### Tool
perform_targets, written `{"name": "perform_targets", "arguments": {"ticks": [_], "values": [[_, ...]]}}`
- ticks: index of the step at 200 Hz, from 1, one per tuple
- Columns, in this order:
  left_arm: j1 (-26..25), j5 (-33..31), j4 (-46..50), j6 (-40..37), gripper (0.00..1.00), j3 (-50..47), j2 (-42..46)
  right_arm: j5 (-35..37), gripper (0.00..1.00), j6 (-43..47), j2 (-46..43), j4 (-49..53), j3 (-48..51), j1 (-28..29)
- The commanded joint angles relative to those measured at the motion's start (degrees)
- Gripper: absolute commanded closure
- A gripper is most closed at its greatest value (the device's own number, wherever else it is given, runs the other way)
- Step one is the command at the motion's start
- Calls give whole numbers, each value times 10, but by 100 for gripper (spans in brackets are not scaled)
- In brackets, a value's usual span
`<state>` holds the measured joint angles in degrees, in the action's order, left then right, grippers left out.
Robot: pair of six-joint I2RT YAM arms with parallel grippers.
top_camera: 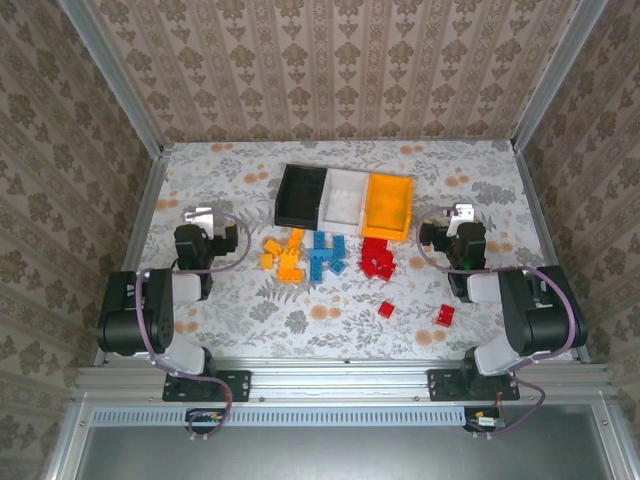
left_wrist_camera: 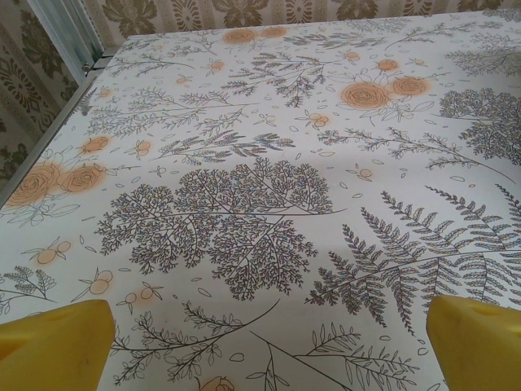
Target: Sort the legos into containers by color
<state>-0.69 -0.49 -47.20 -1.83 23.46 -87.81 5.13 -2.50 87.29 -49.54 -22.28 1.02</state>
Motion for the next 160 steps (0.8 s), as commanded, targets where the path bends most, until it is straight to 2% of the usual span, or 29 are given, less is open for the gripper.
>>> {"name": "perform_targets", "arguments": {"ticks": [1,111,129,143,160], "values": [[-2,-5,-22,-13,0,-3,-5,-15,0,7,6,2,-11,1],[1,-2,-21,-13,0,-3,-5,-15,0,7,6,2,-10,0],[-4,-22,-23,-14,0,-3,-2,-3,0,5,4,1,-10,1],[-17,-87,49,-6,0,20,36,24,0,-6,-12,30,-19,2],[-19,-116,179,5,0,75,80,31,0,-7,-54,122,-52,2]]}}
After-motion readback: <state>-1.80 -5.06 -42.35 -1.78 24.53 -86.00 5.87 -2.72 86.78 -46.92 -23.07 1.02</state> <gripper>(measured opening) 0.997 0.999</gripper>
